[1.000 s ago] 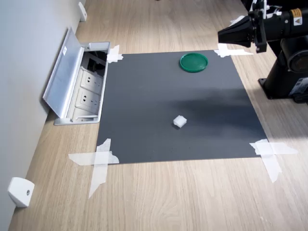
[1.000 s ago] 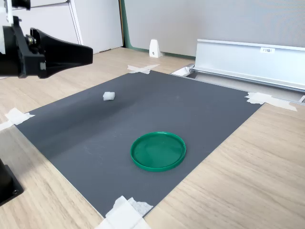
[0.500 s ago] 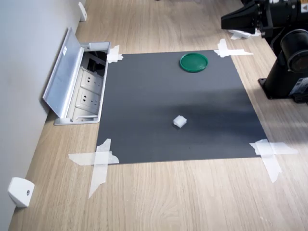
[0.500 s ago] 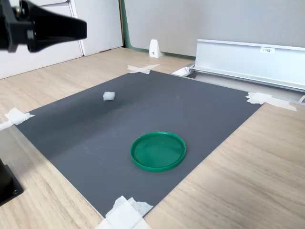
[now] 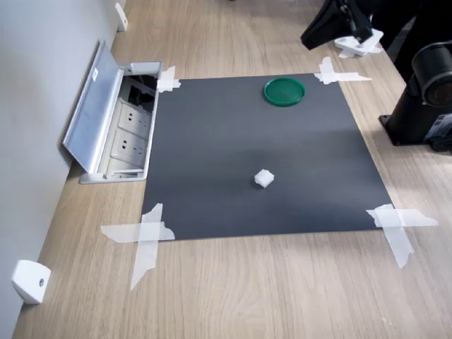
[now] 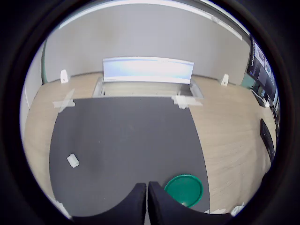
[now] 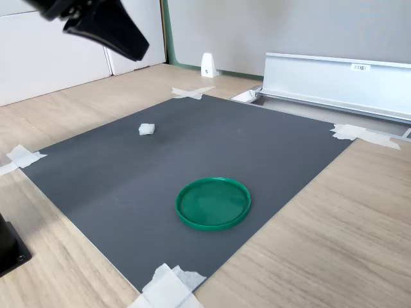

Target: Grasp a white terminal and put it on the green lid.

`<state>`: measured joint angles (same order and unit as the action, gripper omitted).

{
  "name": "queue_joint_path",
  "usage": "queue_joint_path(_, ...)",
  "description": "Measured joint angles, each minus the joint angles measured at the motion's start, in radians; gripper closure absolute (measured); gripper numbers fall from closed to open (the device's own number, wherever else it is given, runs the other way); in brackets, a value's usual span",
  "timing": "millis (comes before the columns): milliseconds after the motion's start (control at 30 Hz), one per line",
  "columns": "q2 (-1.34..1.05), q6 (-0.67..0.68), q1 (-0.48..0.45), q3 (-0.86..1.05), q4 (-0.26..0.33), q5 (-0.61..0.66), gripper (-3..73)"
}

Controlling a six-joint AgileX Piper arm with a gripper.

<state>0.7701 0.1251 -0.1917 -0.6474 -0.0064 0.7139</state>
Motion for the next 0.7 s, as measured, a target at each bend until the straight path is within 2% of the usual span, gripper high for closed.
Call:
queue_joint_path(200,0.149,0.051,0.0,-0.067,-0.009,0.055,70.3)
queue_joint_path(433,0.308,0.209,0.0,-0.123,0.084,0.161,69.4)
queue_joint_path(600,0.406,0.261,0.0,-0.153,0.103,0.183,59.9)
queue_joint_path(700,0.425,0.302,0.0,-0.158,0.134,0.183,49.0)
